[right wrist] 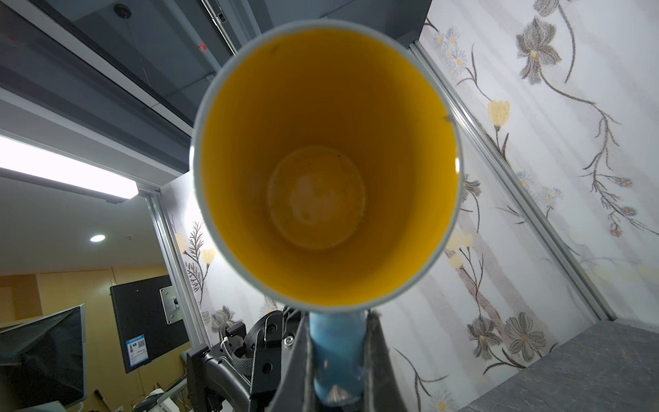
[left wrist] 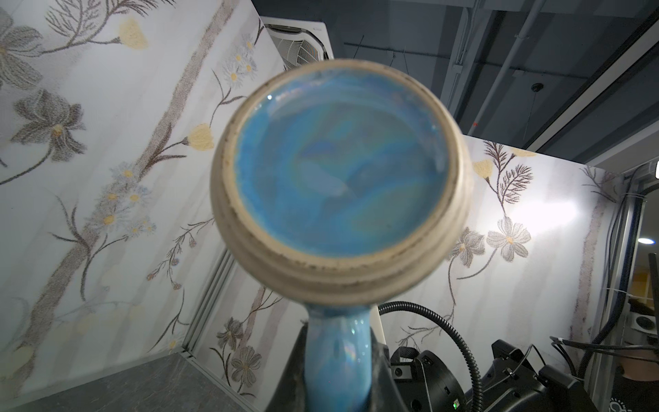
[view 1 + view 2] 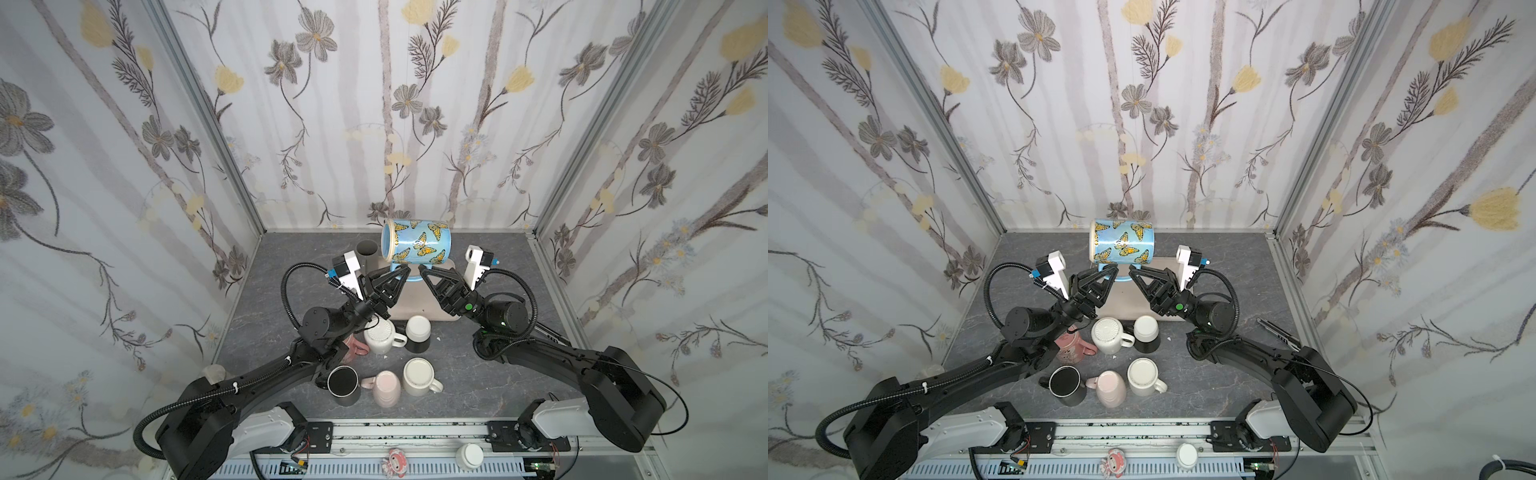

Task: Turn the mug right side up
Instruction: 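Carry the blue mug over the tray with the right gripper while the left gripper withdraws, then lower the blue mug upright beside the grey mug and open the right gripper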

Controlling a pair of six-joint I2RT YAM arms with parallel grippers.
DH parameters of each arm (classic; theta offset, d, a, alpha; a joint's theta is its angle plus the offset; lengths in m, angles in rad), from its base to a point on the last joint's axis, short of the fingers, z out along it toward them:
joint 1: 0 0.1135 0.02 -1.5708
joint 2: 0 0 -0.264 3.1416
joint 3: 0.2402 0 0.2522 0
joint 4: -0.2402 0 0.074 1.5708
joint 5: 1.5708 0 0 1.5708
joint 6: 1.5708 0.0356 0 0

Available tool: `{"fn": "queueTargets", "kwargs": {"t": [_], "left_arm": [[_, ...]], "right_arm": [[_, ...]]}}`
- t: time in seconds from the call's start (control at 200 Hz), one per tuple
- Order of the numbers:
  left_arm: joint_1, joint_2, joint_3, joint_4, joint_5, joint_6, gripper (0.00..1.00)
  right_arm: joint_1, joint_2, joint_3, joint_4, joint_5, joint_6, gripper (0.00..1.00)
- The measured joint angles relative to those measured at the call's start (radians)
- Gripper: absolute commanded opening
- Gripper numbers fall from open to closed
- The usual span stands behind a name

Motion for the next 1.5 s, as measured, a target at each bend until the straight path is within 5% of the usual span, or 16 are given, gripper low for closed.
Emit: {"fn": "queueTargets", "kwargs": {"t": [0.06,0.18,0.694,1.024,1.499], "left_arm": [[0.0,-0.003,-0.003,-0.003,-0.014,0.009,0.8],[0.001,-0.028,-0.026,-0.011,-0.051,0.007,1.0],[0.001,-0.309,-0.106,-0.29,-0.201,0.079,1.0],[0.001,-0.492,-0.184,-0.504,-0.319,0.148,1.0],[0.001,-0.597,-0.212,-0.637,-0.376,0.179,1.0]], "right_arm": [[0.001,-0.021,0.002,-0.045,0.004,-0.013,0.0],[0.0,-0.072,0.008,-0.17,0.023,-0.063,0.0],[-0.144,-0.166,0.154,-0.863,0.158,-0.359,0.0],[-0.16,0.127,0.466,-1.366,0.315,-0.651,0.0],[-0.132,0.612,0.912,-1.705,0.473,-0.832,0.0]]}}
